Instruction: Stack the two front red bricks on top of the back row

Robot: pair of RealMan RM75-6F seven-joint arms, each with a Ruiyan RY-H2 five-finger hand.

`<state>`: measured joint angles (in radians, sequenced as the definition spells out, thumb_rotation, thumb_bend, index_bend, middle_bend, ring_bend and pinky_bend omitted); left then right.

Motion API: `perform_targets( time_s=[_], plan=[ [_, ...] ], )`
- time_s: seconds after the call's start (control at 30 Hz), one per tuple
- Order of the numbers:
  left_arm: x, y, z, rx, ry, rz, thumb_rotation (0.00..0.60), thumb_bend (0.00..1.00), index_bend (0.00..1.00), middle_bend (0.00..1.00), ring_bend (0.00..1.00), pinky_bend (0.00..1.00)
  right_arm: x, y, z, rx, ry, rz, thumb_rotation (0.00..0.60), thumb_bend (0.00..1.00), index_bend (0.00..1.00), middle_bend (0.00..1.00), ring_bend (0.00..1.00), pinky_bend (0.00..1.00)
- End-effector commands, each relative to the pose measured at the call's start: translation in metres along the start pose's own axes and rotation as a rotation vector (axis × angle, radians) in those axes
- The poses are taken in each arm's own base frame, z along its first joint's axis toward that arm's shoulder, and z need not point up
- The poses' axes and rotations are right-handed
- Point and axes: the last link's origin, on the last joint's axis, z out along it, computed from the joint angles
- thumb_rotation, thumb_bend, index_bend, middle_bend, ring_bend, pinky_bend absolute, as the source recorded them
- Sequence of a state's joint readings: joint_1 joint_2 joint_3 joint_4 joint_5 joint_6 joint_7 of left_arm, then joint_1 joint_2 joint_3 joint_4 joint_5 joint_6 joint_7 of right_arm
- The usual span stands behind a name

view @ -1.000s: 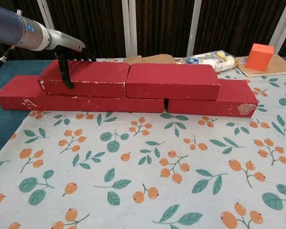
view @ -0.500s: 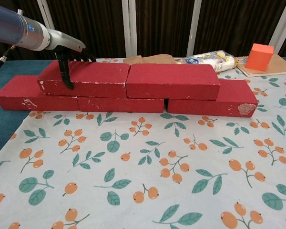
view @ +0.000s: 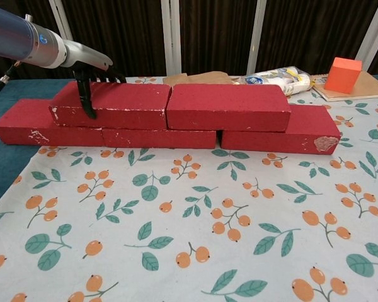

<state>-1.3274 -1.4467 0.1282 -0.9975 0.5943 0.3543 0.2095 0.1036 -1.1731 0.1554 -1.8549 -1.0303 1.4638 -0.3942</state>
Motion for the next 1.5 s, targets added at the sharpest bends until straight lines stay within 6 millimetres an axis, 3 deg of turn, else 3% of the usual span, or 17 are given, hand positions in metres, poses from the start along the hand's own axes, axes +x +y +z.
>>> perform_targets(
  time_s=[0.03,0.5,0.9,1.5],
  plan=[
    [0.0001,0.0004,0.0002,0.002,0.000,0.001,0.600,0.11,0.25,0.21,0.21,0.25,0.0000,-0.0001,0.0003,-0.001,0.001,-0.001,0.600,0.21,0.00,0.00,0.02,0.00],
    [0.0047,0.0015,-0.0010,0.012,0.013,-0.015,0.600,0.05,0.18,0.14,0.13,0.21,-0.0006,-0.0007,0.0005,-0.003,-0.001,-0.005,0.600,0.21,0.00,0.00,0.02,0.00],
    [0.0044,0.0060,-0.0004,0.006,0.010,-0.030,0.600,0.00,0.17,0.13,0.13,0.21,-0.0008,-0.0005,0.0008,-0.019,0.000,-0.007,0.600,0.21,0.00,0.00,0.02,0.00],
    [0.0045,0.0071,-0.0009,0.003,0.000,-0.035,0.600,0.00,0.15,0.11,0.11,0.19,-0.0005,0.0003,0.0008,-0.034,0.007,-0.004,0.600,0.21,0.00,0.00,0.02,0.00]
  ],
)
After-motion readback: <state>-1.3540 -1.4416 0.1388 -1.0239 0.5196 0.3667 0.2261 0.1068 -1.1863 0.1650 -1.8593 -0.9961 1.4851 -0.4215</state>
